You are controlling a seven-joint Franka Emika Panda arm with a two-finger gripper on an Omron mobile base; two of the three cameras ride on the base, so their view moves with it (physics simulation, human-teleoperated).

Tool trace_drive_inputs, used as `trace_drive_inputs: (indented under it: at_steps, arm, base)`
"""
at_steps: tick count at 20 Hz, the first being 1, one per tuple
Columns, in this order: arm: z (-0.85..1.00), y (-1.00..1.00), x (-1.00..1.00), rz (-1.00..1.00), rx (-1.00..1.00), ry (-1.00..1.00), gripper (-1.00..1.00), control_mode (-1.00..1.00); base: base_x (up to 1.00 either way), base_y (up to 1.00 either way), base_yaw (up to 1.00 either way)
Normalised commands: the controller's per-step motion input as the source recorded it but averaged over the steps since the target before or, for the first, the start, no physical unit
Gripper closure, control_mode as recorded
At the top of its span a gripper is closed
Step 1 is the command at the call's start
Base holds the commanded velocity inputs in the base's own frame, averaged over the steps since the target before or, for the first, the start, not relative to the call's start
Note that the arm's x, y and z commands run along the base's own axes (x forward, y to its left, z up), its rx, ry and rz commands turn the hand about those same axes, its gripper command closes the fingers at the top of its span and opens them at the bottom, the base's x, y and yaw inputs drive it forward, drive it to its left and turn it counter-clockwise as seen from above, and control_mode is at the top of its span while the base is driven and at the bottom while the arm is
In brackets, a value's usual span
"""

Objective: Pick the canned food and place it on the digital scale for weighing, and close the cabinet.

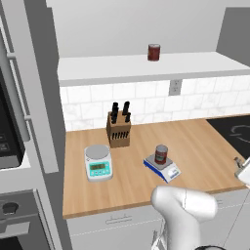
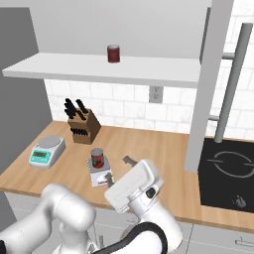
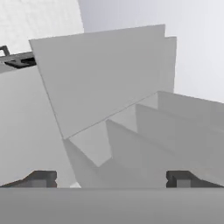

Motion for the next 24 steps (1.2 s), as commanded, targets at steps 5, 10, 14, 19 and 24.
trace_drive_inputs:
  at_steps: [5,10,14,19,24]
  arm:
    - [0.32,-0.48,-0.44,-0.42,0.0,-0.01,-1.0,-1.0]
    - [0.4,-0.74,-0.28,-0.43,0.01,0.0,-1.0,-1.0]
    - [0.07,-0.78,-0.1,-0.25,0.07,0.02,-1.0,-1.0]
    - [0.0,-0.85,0.0,-0.12,0.07,0.14,-1.0,-1.0]
    - [-0.06,-0.46,-0.02,-0.05,0.02,0.05,-1.0,-1.0]
  base:
    - [0.0,0.0,0.0]
    - [0.0,0.0,0.0]
    - [0.0,0.0,0.0]
    - [0.0,0.0,0.0]
    - [0.0,0.0,0.0]
